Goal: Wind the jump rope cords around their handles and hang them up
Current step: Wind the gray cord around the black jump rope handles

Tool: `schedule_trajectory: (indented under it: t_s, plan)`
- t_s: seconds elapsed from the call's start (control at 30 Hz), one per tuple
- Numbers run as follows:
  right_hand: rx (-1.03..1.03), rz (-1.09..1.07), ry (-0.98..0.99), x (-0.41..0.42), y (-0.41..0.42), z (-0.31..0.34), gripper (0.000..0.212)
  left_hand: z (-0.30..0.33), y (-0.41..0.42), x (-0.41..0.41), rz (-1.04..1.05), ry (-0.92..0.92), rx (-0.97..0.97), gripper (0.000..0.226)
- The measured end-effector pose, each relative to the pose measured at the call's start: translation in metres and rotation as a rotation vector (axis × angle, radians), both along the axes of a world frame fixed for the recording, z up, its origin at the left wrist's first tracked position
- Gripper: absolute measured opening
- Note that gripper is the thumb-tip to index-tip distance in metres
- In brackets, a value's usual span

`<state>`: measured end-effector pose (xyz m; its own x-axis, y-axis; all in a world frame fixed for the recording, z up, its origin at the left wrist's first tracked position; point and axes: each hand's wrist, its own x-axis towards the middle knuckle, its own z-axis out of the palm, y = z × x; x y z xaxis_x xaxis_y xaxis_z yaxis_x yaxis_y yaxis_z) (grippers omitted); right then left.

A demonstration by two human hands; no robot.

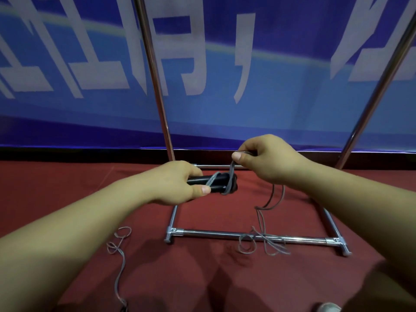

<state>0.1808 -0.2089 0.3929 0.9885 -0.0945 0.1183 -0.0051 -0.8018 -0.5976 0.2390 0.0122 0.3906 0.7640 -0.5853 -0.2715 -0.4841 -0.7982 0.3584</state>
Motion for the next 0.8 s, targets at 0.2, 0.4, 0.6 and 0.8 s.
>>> schedule_trajectory:
  t_s: [0.2,0.4,0.6,0.8]
  plan:
    - [-0.017,0.022,0.021,0.0,-0.01,-0.001,0.022,0.008,-0.001,-0.008,-0.159,0.046,-0.058,0.02]
    - [0.061,0.006,0.02,0.0,-0.018,0.0,0.025,0.012,0.0,-0.009,-0.219,0.099,-0.192,0.017]
    - [0.382,0.009,0.02,-0.005,-0.021,0.0,0.034,0.019,-0.001,-0.015,-0.198,0.438,-0.462,0.032]
    - [0.496,0.052,0.023,-0.008,-0.017,-0.001,0.011,0.019,-0.007,-0.02,-0.092,0.474,-0.689,0.031]
